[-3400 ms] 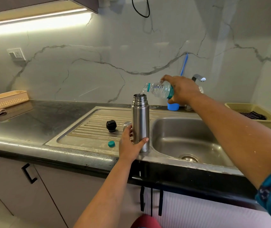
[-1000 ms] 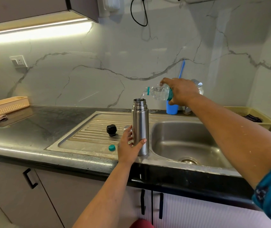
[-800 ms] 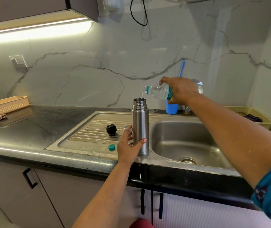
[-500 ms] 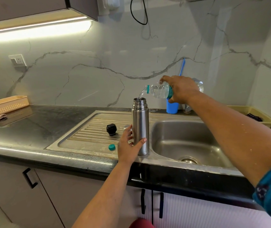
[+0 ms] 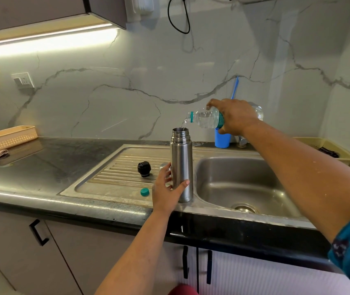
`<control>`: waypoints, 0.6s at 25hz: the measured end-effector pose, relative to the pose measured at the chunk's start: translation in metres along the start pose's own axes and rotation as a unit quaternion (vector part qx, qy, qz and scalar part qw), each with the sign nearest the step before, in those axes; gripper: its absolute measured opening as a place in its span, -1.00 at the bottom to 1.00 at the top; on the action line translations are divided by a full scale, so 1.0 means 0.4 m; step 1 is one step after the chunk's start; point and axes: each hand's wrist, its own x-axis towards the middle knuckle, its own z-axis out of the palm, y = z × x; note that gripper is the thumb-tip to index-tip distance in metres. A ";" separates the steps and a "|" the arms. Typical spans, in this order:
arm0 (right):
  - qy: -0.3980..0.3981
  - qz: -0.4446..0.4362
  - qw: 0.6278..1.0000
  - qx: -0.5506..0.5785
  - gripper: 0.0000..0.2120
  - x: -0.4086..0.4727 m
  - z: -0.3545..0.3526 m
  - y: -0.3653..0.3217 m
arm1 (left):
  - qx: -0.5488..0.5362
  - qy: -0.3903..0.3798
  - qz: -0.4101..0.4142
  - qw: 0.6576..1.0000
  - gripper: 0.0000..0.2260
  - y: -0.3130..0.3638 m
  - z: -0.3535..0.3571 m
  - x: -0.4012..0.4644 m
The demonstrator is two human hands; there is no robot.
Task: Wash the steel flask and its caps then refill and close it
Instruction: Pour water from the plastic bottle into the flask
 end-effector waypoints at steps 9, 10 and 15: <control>-0.003 -0.003 1.000 -0.010 -0.29 0.001 -0.001 -0.003 | -0.008 -0.002 -0.001 1.000 -0.31 0.004 -0.002 -0.001; -0.003 -0.002 1.000 -0.010 -0.28 0.002 0.001 -0.003 | -0.010 -0.003 -0.001 1.000 -0.32 0.006 -0.002 -0.001; -0.006 0.001 1.000 -0.006 -0.27 0.000 0.007 -0.002 | -0.015 -0.005 -0.002 1.000 -0.32 0.004 -0.003 -0.001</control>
